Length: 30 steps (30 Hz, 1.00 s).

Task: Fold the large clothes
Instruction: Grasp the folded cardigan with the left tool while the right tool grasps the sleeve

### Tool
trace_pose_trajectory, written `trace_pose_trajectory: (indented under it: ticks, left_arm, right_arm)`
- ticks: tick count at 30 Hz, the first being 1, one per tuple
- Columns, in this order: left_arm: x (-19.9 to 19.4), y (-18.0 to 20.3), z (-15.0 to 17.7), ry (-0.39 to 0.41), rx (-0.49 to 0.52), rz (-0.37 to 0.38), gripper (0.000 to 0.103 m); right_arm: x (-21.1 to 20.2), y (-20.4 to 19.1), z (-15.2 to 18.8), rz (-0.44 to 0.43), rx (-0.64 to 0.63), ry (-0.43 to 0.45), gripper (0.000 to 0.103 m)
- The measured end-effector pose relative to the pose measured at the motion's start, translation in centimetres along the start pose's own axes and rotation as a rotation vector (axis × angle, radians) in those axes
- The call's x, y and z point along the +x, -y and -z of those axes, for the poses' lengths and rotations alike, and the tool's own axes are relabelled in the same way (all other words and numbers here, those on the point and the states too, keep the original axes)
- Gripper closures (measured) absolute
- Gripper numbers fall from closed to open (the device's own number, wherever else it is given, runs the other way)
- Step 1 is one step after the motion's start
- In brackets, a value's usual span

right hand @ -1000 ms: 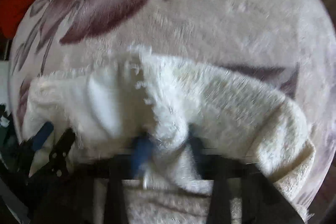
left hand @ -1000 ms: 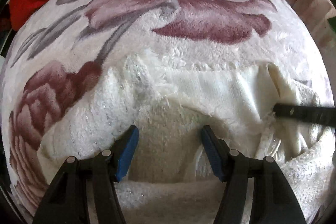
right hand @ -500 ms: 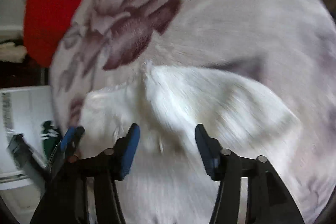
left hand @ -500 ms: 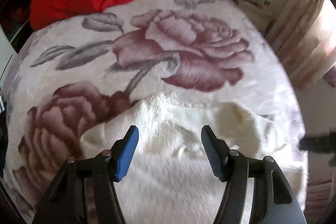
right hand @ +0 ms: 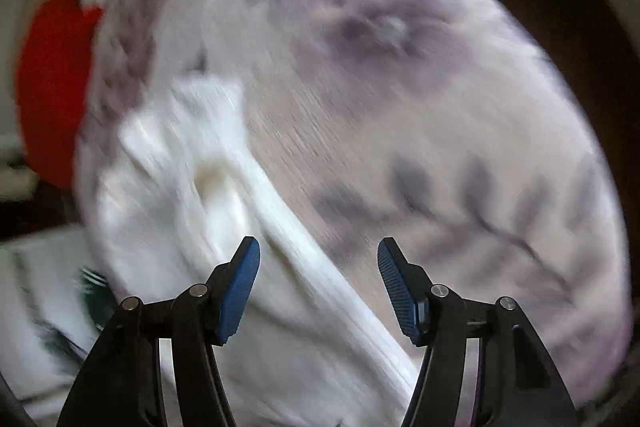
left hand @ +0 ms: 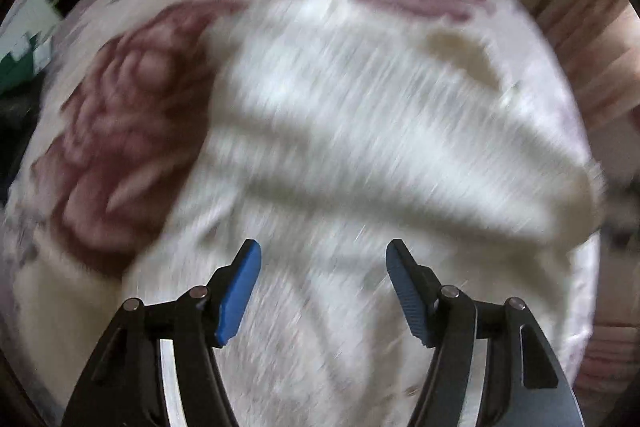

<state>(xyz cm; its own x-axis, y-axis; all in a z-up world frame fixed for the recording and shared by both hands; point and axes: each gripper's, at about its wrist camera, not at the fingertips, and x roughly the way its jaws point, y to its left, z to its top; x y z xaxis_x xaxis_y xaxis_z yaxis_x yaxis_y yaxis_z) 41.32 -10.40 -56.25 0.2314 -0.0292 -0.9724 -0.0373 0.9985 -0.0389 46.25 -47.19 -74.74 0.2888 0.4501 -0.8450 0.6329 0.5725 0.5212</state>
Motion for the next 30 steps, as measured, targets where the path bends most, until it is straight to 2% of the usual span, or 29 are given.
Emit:
trace_pose_trajectory:
  ticks: [1, 5, 7, 9, 10, 11, 12, 13, 14, 16, 17, 19, 22, 24, 26, 30]
  left_arm:
    - [0.4, -0.1, 1.3, -0.015, -0.022, -0.024, 0.040]
    - [0.2, 0.0, 5.8, -0.032, -0.134, -0.127, 0.040]
    - [-0.2, 0.4, 7.6, -0.035, -0.198, -0.153, 0.040]
    - [-0.4, 1.3, 8.7, -0.033, -0.237, -0.160, 0.040]
    - [-0.4, 1.6, 8.9, -0.033, -0.245, -0.162, 0.040]
    - [-0.2, 2.4, 9.4, -0.044, -0.253, -0.153, 0.040]
    - [-0.1, 2.8, 9.9, -0.049, -0.255, -0.143, 0.040]
    - [0.0, 3.7, 10.2, -0.052, -0.252, -0.131, 0.040]
    - [0.1, 4.4, 10.3, -0.052, -0.246, -0.126, 0.040]
    - [0.3, 5.6, 10.6, -0.053, -0.226, -0.109, 0.040]
    - [0.4, 6.7, 10.7, -0.052, -0.196, -0.110, 0.040]
    - [0.2, 8.1, 11.2, -0.056, -0.155, -0.118, 0.040]
    - [-0.8, 10.2, 11.5, -0.041, -0.128, -0.092, 0.040]
    - [-1.4, 12.3, 12.1, -0.045, -0.113, -0.025, 0.040]
    - [-1.6, 15.0, 12.8, -0.061, -0.083, 0.042, 0.040]
    - [-0.9, 21.6, 15.2, -0.121, -0.020, 0.202, 0.040]
  right_arm:
    - [1.3, -0.3, -1.7, -0.053, 0.014, -0.012, 0.033]
    - [7.6, -1.5, -7.6, -0.218, 0.087, -0.143, 0.033]
    - [10.8, -2.2, -9.3, -0.237, 0.121, -0.209, 0.033]
    - [13.5, -3.4, -10.0, -0.208, 0.107, -0.297, 0.033]
    - [14.2, -4.2, -9.8, -0.178, 0.075, -0.331, 0.039]
    - [14.6, -5.1, -9.6, -0.131, 0.022, -0.358, 0.099]
    - [14.4, -5.9, -9.6, -0.097, -0.020, -0.346, 0.095]
    - [13.3, -7.1, -9.6, -0.039, -0.091, -0.291, 0.095]
    - [12.6, -7.9, -9.6, -0.020, -0.139, -0.255, 0.096]
    - [11.5, -8.8, -10.8, 0.063, -0.219, -0.143, 0.097]
    - [11.6, -8.8, -11.3, 0.105, -0.237, -0.115, 0.098]
    - [12.7, -8.7, -11.9, 0.106, -0.242, -0.172, 0.098]
    - [10.9, -8.7, -12.1, 0.053, -0.264, -0.233, 0.094]
    - [8.6, -8.2, -11.8, 0.043, -0.285, -0.264, 0.076]
    - [5.1, -6.9, -10.8, 0.036, -0.323, -0.264, 0.043]
    - [0.4, -2.1, -8.5, 0.043, -0.306, -0.301, 0.039]
